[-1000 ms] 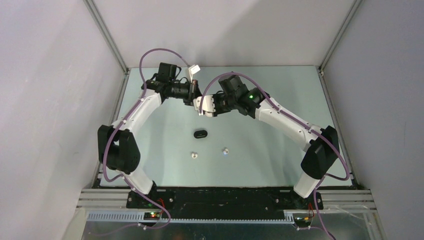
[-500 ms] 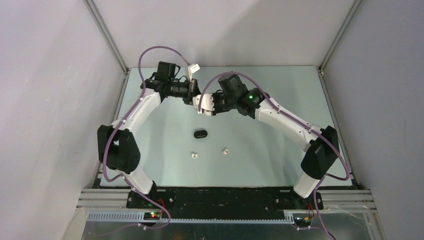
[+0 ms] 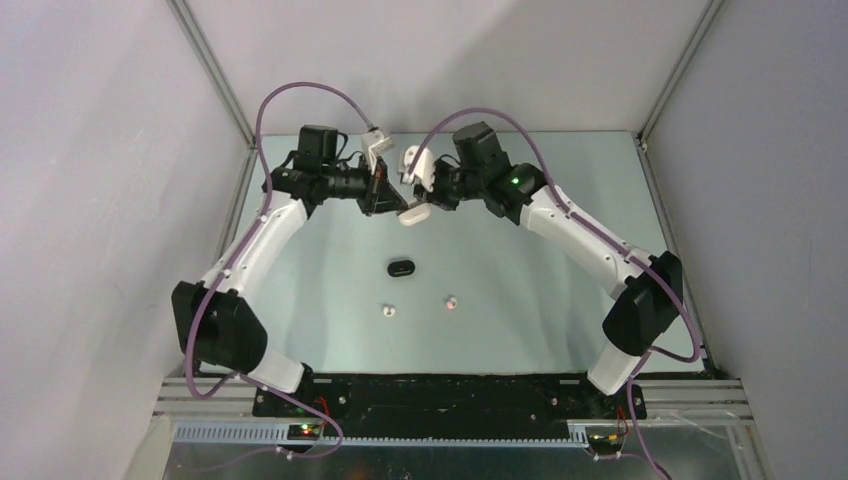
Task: Insert the wireless bluetooth earbuds into the charging case
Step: Pass from the right arm to the left, then pass from the left arm to the right
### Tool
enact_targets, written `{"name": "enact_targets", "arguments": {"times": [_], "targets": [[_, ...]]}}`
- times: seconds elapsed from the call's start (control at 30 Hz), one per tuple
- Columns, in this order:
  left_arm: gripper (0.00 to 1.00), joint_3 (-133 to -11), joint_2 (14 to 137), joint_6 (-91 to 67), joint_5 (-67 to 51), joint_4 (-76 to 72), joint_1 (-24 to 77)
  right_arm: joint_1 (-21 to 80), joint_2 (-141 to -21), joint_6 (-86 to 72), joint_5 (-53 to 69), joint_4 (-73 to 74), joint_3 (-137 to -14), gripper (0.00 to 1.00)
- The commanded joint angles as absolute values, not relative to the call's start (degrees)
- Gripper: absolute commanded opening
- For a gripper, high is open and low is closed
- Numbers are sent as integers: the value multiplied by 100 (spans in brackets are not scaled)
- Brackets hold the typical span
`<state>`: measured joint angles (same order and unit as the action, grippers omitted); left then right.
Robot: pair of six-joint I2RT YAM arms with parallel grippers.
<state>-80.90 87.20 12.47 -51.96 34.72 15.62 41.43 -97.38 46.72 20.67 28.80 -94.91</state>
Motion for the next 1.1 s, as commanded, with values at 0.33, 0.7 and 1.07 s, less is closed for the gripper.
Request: {"name": "enact_targets", "arguments": {"times": [0.33,0.7,1.07], "targets": [[0,-7646,7755,3290,-4992,3538,1740,2825,-9458,868,4711,1776,-9570,46],[0,-7076,6841,5741,-3521,3376,2479,2810,-9902,-823,6071,1112,-9316,52],[0,-6822,6532,5979,-3142,2966,2634,2923,-10026,-181,6249,1644,-9284,54]]}}
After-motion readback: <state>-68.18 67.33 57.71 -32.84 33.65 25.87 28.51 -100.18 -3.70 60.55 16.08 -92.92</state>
